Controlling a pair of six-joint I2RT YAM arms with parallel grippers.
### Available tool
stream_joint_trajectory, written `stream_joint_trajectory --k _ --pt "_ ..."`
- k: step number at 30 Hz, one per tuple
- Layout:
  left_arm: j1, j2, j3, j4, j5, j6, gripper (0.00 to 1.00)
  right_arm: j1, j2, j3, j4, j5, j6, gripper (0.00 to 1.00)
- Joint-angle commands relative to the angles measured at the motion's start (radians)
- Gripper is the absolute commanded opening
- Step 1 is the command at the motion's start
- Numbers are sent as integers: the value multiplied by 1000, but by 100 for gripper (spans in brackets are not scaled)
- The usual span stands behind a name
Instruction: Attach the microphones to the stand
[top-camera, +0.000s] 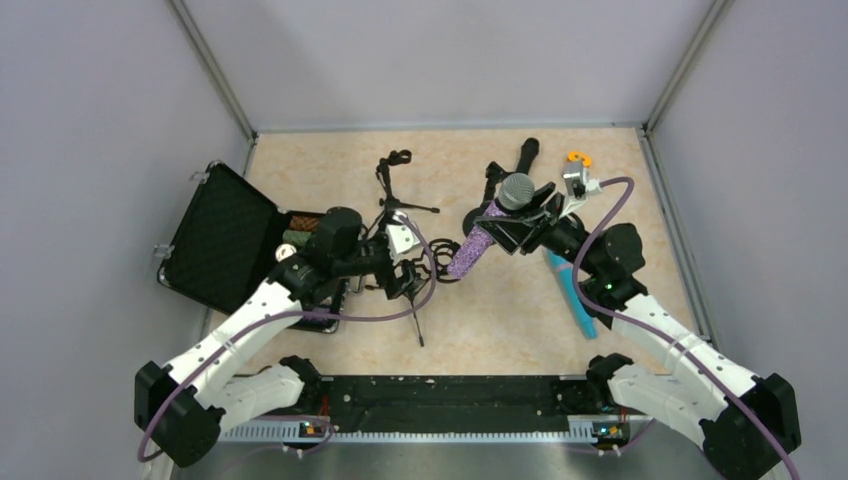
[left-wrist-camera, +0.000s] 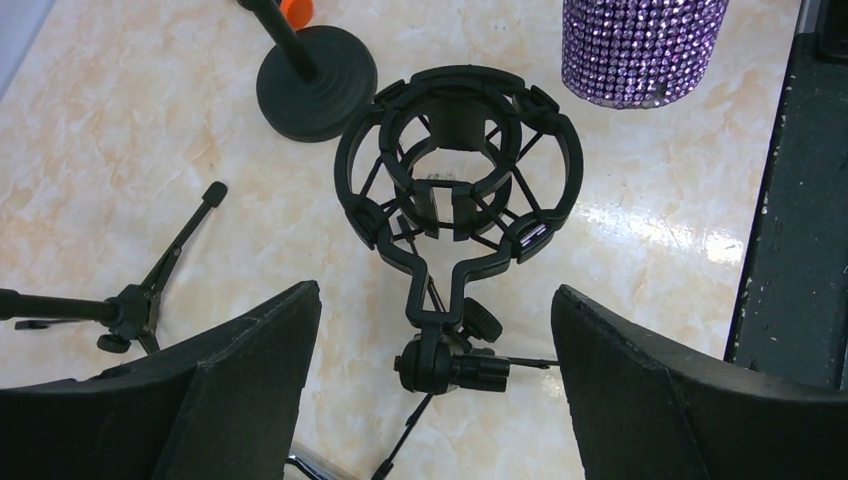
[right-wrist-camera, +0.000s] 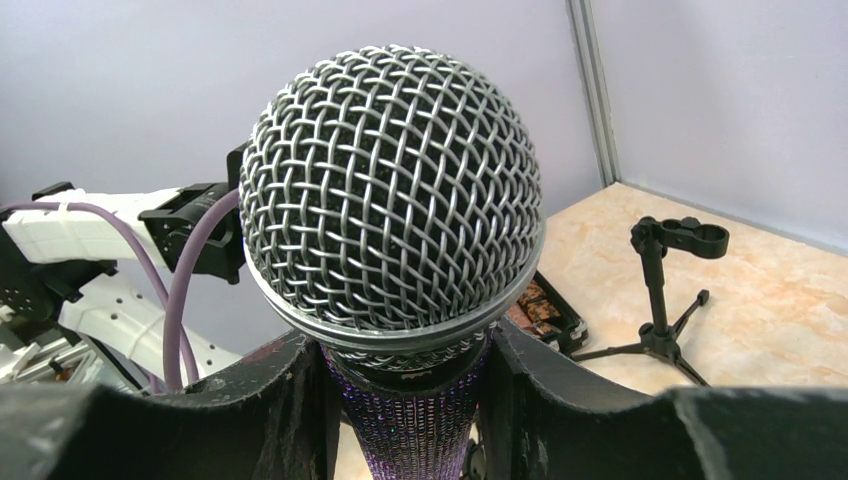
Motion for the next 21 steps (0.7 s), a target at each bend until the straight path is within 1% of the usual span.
stream_joint_trajectory --k 1,4,6,9,13,16,18,21 --pt "-12 18 -16 32 -14 25 89 -6 -11 12 90 -8 -13 0" --pt "-17 39 -11 28 -46 21 87 -6 -16 14 105 -35 -7 0" --pt "-19 47 -5 29 -41 19 82 -5 -21 12 109 -38 -8 0" --pt "-22 57 -8 37 -13 15 75 -6 -22 11 111 -38 -9 0" --pt "-32 62 -13 47 23 15 68 -6 -14 14 121 -47 -10 0" --pt "-36 48 -26 48 62 59 64 -6 -7 15 119 -47 -8 0" --pt "-36 32 -40 47 88 95 63 -6 -4 14 117 -47 -7 0" --pt "-35 15 -51 46 113 123 53 -6 -5 16 112 -47 -10 0"
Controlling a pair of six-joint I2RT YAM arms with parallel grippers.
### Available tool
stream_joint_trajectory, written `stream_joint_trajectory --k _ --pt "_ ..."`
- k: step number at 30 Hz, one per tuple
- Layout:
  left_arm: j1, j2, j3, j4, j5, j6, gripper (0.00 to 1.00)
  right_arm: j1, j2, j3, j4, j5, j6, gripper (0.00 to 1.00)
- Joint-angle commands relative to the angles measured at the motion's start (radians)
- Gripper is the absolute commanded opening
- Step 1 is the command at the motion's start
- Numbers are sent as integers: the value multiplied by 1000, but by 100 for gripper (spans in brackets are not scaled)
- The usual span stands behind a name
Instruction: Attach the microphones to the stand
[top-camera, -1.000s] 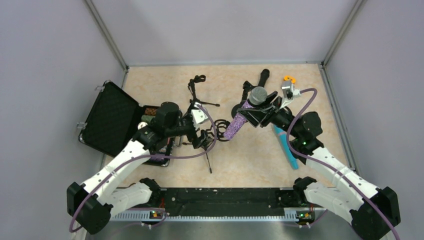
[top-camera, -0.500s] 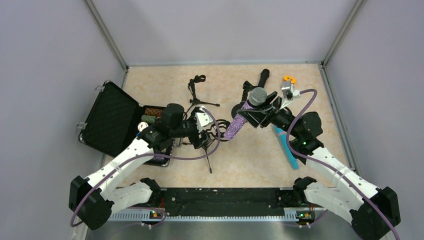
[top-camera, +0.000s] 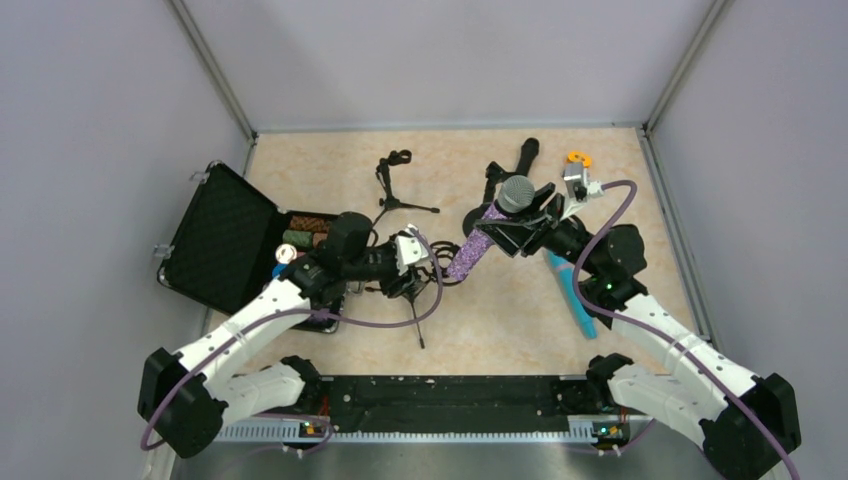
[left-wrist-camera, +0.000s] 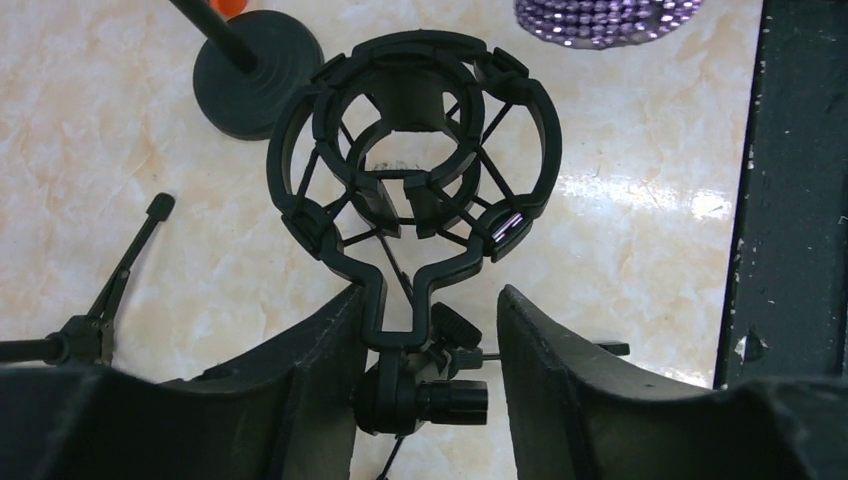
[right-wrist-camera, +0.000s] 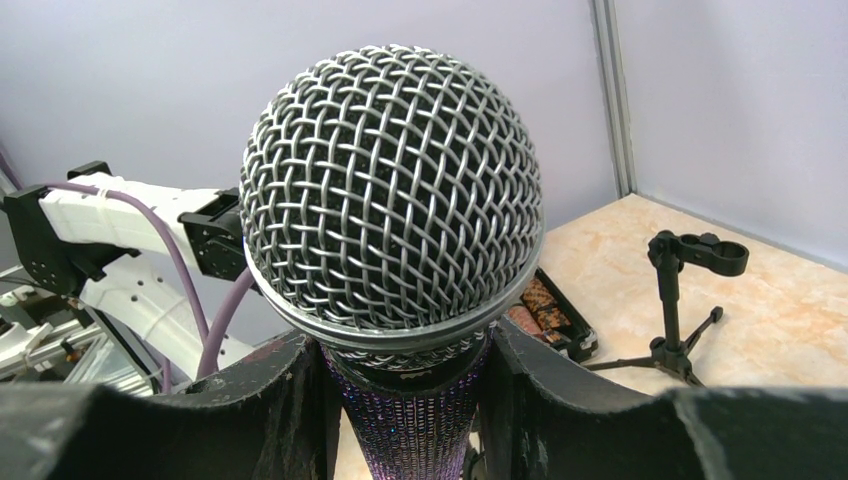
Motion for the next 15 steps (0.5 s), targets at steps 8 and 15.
stream_joint_trajectory --k 8,15 --pt "-5 -49 -13 19 123 97 34 -6 -4 17 68 2 -16 0" --pt "-6 -64 -17 19 155 112 29 -6 -8 10 68 5 -20 0"
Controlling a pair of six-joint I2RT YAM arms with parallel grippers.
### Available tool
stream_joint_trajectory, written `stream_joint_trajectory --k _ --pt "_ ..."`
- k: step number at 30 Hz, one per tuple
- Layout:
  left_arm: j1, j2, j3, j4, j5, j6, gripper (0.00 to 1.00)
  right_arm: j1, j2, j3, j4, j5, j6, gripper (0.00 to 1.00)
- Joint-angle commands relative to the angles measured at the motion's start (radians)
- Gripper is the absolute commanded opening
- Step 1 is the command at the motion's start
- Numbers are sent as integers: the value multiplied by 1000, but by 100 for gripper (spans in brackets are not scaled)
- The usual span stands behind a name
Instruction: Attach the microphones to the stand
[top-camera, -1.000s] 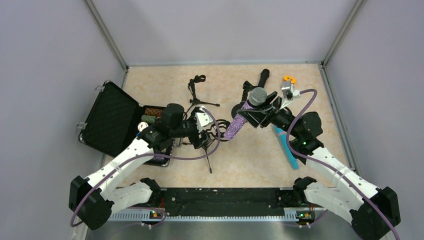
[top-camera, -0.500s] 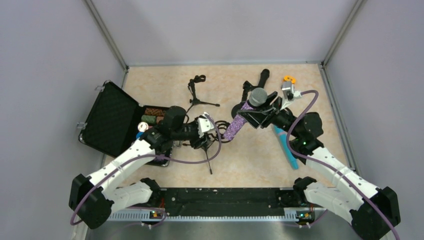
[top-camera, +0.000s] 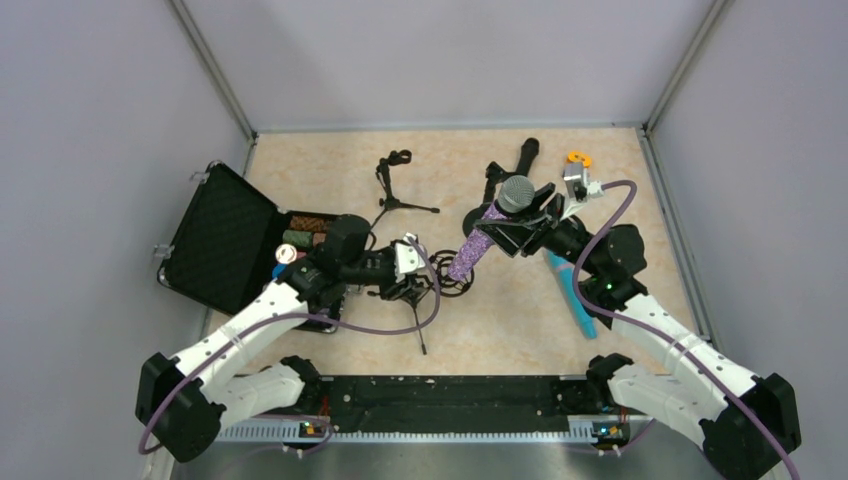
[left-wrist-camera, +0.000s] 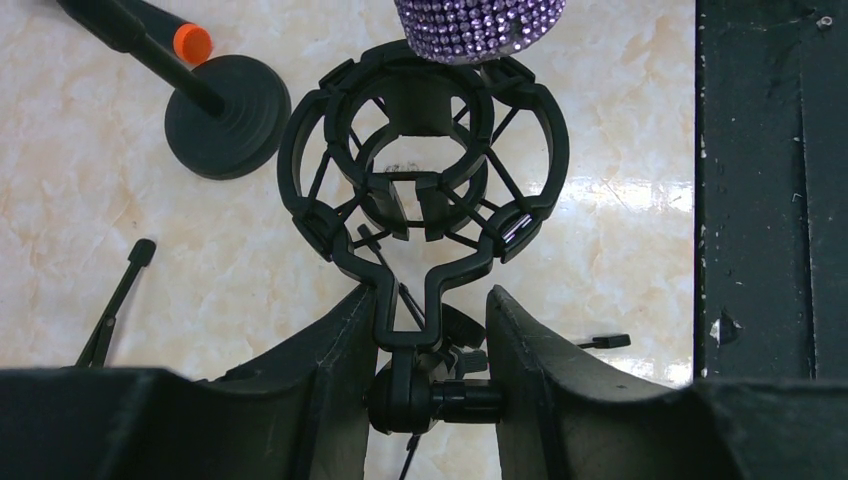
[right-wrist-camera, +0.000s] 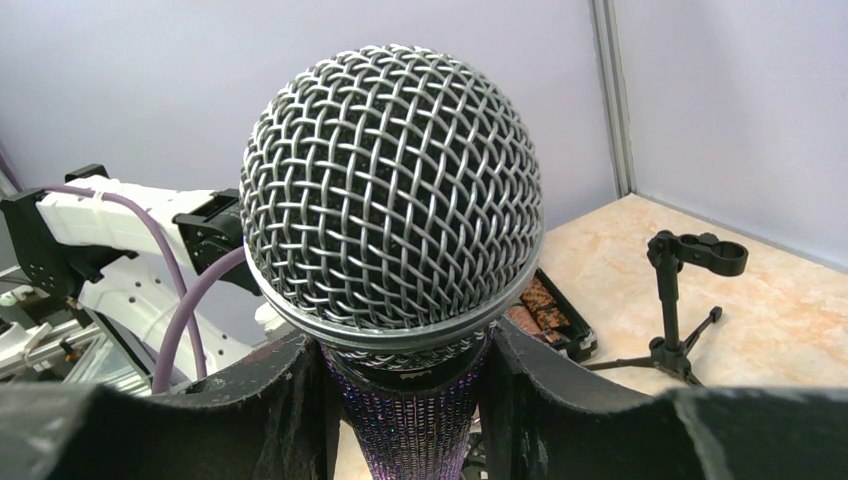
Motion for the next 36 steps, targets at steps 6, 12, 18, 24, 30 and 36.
stream_joint_trajectory --k 6,12,18,24,30,36 --pt "-6 -42 2 29 49 37 71 -6 -12 10 59 4 -21 0" --pt "-6 -69 -9 52 31 36 97 -6 -11 11 57 7 -22 0" --pt "-6 -121 -26 88 -23 32 99 -6 -11 8 55 8 -14 0" --pt "-7 -164 -55 128 -40 22 99 -6 -33 2 5 11 -21 0" --pt "-6 -161 -40 94 -24 30 99 -5 -38 -3 -43 26 -42 0" --pt "-7 -157 -24 68 -22 35 99 -6 -25 -6 -32 24 -49 0"
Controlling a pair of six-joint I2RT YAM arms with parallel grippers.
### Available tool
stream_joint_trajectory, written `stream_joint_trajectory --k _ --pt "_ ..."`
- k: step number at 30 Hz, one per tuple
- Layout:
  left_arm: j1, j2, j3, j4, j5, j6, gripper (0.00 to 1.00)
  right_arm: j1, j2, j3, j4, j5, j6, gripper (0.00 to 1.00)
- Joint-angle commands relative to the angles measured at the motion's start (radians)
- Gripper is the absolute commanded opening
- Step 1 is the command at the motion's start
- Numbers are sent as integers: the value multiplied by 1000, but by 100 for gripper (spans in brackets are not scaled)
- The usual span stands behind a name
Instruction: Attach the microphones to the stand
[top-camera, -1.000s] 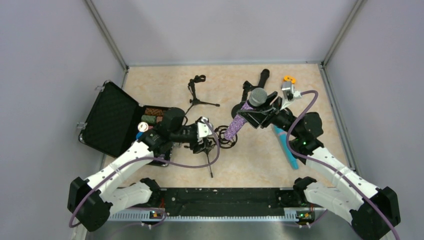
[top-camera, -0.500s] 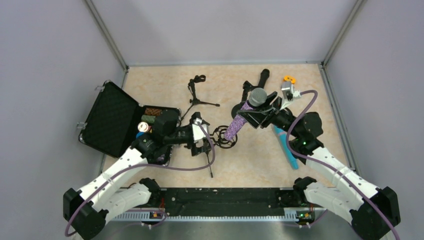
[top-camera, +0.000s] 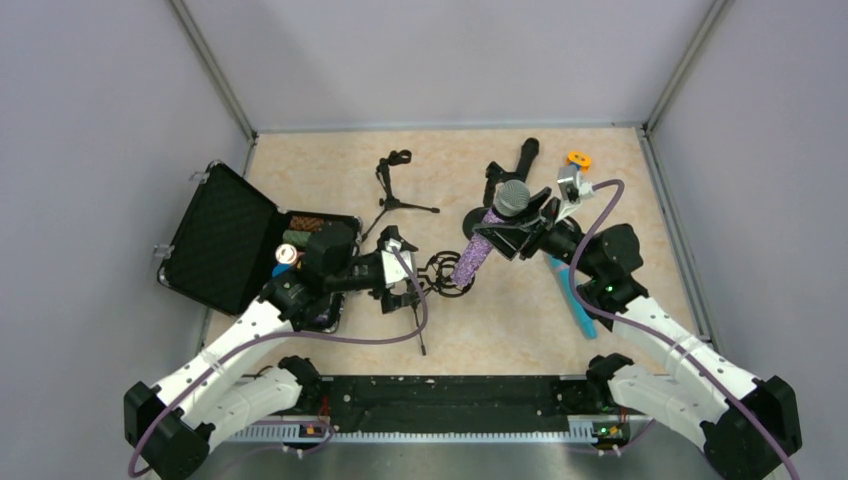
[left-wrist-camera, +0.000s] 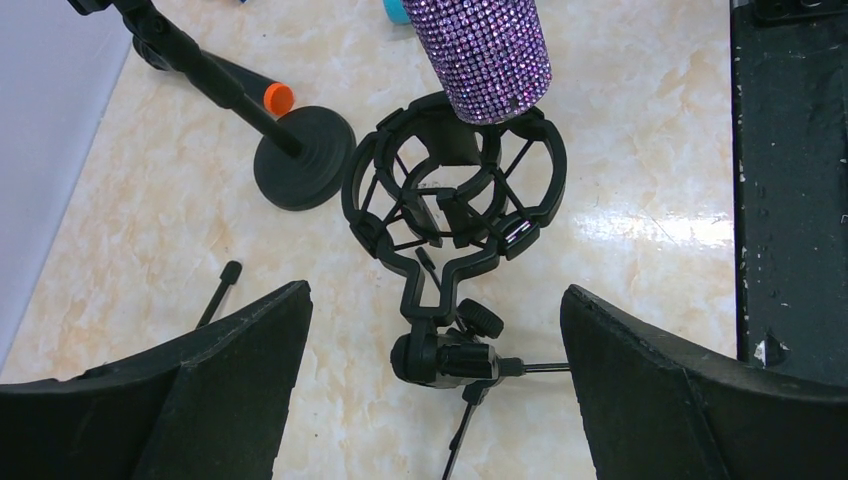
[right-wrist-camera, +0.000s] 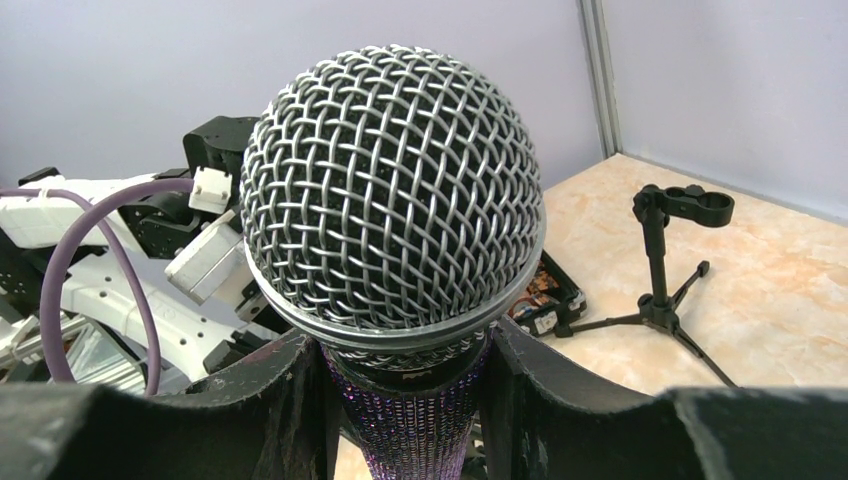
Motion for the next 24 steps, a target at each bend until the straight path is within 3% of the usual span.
stream_joint_trajectory --k 1,24 --pt "-3 -9 21 8 12 14 99 -6 -10 8 66 13 -15 0" --pt "-2 14 19 0 22 17 94 -6 -16 18 111 3 1 0"
